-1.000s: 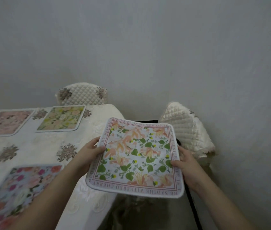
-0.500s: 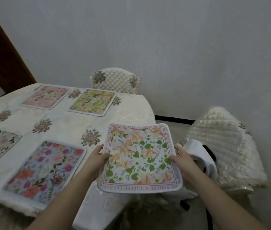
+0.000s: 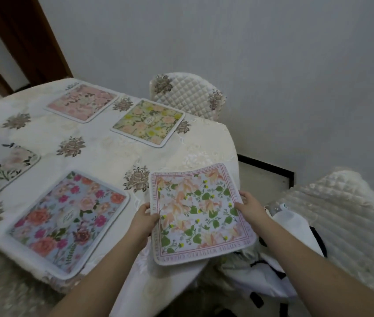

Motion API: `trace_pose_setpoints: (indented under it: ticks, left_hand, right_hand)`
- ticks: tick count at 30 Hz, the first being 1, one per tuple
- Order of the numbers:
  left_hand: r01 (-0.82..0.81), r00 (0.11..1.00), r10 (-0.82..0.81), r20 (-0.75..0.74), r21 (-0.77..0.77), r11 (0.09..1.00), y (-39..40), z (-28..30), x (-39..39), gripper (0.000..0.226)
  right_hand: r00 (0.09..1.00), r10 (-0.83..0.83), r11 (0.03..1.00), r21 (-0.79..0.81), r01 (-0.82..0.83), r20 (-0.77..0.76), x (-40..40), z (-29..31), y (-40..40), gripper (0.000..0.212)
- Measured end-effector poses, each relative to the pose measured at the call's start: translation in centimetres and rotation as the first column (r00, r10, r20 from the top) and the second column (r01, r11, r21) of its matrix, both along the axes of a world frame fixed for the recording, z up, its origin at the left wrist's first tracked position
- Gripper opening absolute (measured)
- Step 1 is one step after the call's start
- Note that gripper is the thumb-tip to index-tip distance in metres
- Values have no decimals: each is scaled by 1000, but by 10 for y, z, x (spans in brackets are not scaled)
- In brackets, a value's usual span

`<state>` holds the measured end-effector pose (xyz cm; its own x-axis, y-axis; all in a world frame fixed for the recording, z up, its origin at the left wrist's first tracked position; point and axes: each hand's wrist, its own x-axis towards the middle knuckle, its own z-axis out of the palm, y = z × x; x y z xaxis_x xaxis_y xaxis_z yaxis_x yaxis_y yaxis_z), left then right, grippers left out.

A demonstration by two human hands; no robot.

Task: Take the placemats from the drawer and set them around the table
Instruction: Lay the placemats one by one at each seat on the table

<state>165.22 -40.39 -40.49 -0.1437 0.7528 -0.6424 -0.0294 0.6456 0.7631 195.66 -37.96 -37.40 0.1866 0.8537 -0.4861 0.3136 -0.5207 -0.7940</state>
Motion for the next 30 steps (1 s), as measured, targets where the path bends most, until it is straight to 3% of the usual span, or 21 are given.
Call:
trace_pose_setpoints:
  ticks: [10,19,25,30]
  left_hand:
    - [-275,961,274,-30,-84,958,-1,-34,17,12]
    - [-421,904,428,13,-157,893,-1,-61,37,20]
    - [-464,883,470,-2,-159,872,-2,-66,43,23]
    - [-469,881,472,-13,-139,872,0,-65,45,8]
  right_hand:
    - [945,306,950,31,-312,116,2,-33,113,23]
    - [804,527,832,26,-554,273,-3,-50,197,32]
    - [719,607,752,48,-658,338,-20,-54,224,33]
    - [713,609,744,61,-665,347,-30,-65,240,32]
